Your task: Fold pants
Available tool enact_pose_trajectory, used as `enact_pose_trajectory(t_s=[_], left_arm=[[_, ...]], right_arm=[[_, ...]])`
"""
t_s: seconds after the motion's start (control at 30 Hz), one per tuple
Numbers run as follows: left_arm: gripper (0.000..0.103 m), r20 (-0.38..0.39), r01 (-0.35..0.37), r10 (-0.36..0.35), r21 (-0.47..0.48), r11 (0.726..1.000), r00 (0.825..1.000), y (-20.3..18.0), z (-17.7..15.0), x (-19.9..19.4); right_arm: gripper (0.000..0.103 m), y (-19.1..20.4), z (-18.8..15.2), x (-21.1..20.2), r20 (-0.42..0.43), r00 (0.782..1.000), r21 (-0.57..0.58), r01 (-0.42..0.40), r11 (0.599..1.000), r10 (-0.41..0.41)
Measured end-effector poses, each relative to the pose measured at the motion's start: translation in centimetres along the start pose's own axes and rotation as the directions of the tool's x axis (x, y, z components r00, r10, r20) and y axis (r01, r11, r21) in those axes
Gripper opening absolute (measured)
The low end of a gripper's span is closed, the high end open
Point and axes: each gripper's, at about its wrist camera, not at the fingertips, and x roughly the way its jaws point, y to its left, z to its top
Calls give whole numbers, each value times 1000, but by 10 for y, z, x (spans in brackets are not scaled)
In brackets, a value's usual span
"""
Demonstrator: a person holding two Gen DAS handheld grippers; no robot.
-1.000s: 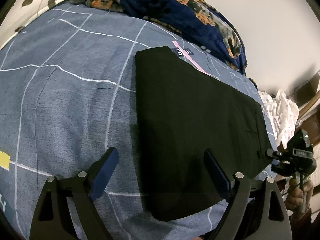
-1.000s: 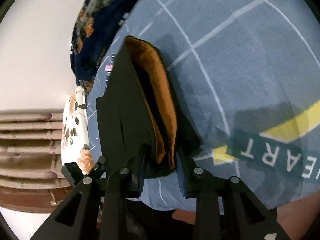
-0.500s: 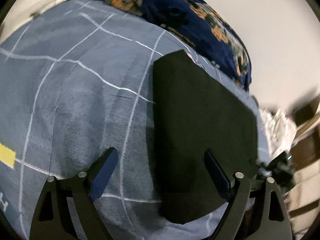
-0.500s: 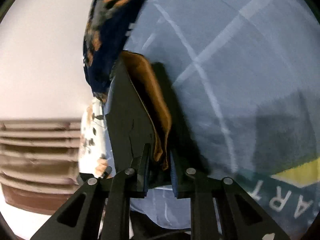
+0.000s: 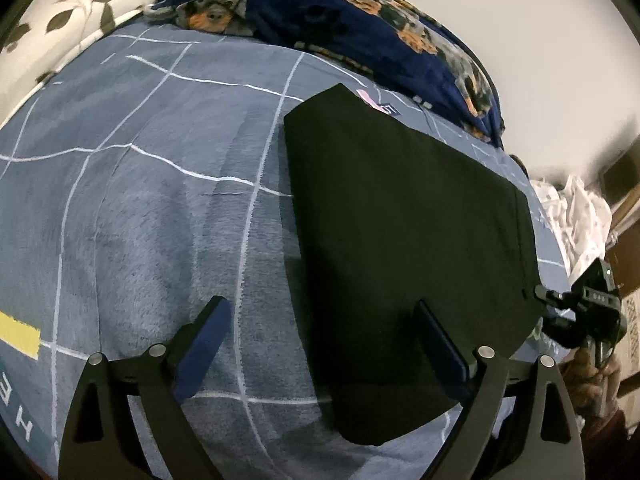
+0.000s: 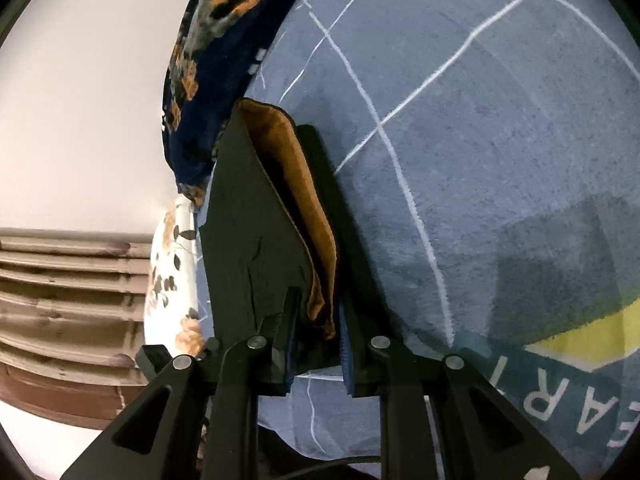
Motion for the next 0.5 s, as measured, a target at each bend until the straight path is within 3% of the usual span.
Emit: enact_pose_trajectory(t_s=[0.2, 0.3, 0.4, 0.5], left_arm=[[92, -20, 35, -35, 13, 999, 999, 3, 7, 1], [92, -36, 74, -73, 5, 997, 997, 7, 14, 4], [92, -67, 126, -125, 18, 992, 990, 4, 22, 10], [92, -112, 157, -147, 78, 985, 983, -3, 30, 20]], right_arm=[[22, 25, -1, -4, 31, 991, -128, 132, 983, -129], [28, 43, -1, -9, 84, 973, -222, 230, 948, -216], [36, 49, 8, -8, 86, 967, -257, 253, 933, -238], [37, 42, 21, -1, 58, 975, -244, 223, 944, -215]])
